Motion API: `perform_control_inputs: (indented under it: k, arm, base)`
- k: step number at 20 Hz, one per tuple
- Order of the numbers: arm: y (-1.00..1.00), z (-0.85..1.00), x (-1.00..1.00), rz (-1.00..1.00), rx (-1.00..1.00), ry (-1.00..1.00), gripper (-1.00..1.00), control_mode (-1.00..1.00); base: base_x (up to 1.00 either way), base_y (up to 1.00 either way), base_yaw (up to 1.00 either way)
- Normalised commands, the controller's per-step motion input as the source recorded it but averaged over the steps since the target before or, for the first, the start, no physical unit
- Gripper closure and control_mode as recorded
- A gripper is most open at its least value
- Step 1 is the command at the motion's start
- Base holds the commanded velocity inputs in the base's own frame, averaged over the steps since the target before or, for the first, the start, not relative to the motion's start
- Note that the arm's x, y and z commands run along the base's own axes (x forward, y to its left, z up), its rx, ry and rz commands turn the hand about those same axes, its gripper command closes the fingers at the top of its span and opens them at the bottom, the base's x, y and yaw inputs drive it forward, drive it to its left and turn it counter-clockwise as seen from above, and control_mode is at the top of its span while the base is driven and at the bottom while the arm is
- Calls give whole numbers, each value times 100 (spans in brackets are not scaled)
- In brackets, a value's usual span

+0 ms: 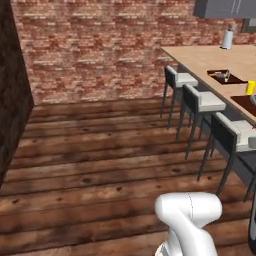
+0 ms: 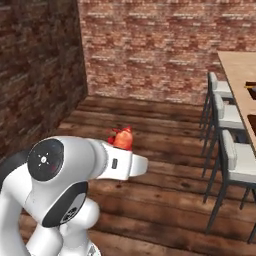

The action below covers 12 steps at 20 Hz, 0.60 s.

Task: Gather the carrot and eggplant from the fridge and place them on a tray on the dining counter. Then gather the fishs from the fridge and place them on the other tray.

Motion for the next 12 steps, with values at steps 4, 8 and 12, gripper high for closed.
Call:
perform_control_inputs:
  k: [4,8,12]
  arm:
    - [0,0,0,0,0,0,100,100]
    - [0,0,0,0,0,0,100,100]
    - [0,0,0,0,0,0,100,100]
  base:
    - [76,39,-45]
    - [83,20,-43]
    - [81,13,-42]
